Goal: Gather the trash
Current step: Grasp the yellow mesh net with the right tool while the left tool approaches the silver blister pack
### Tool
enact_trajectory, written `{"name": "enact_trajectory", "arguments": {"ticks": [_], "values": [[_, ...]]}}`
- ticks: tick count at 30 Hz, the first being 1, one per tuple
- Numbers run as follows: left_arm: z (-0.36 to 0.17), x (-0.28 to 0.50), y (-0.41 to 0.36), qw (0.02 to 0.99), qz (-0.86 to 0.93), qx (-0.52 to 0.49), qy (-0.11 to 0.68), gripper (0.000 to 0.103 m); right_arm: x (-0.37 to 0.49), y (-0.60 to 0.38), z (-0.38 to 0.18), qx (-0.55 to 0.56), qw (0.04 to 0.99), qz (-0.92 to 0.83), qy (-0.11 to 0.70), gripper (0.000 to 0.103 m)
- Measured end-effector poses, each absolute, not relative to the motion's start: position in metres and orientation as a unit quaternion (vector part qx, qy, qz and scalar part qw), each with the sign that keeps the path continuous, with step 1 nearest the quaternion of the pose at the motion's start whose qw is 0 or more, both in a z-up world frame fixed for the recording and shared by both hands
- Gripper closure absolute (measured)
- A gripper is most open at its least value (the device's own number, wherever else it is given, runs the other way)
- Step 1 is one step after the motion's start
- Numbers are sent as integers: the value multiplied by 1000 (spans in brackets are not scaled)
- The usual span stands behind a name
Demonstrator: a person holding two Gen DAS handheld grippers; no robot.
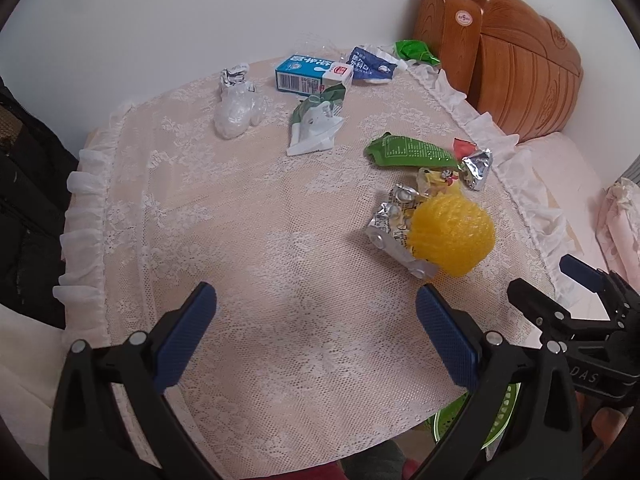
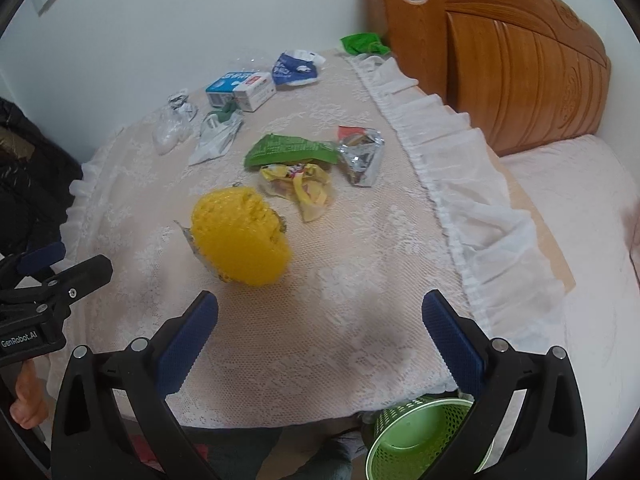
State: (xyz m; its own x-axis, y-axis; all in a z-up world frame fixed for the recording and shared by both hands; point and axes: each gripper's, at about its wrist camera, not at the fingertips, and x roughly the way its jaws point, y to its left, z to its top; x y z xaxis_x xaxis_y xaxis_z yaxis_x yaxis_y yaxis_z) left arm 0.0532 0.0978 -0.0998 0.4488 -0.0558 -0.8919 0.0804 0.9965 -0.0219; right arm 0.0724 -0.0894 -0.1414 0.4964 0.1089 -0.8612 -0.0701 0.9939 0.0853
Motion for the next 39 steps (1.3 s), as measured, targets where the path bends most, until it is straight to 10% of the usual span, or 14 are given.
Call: {"name": "enact_trajectory", "arguments": {"ticks": [7, 17, 22, 39], "values": [[-97, 59, 104, 851, -57, 9, 521, 7, 108, -53, -152, -6, 864, 94, 495, 5], [-104, 66, 101, 840, -93, 0, 534, 7, 125, -63, -173, 93, 837, 123, 526, 59], [-113, 72, 93, 829, -109, -21, 549, 7, 115, -81, -163, 137, 838, 129, 512, 70], [-142, 90, 34, 785, -120, -101, 599, 7, 80, -148, -144, 160, 861, 73, 478, 77]]}}
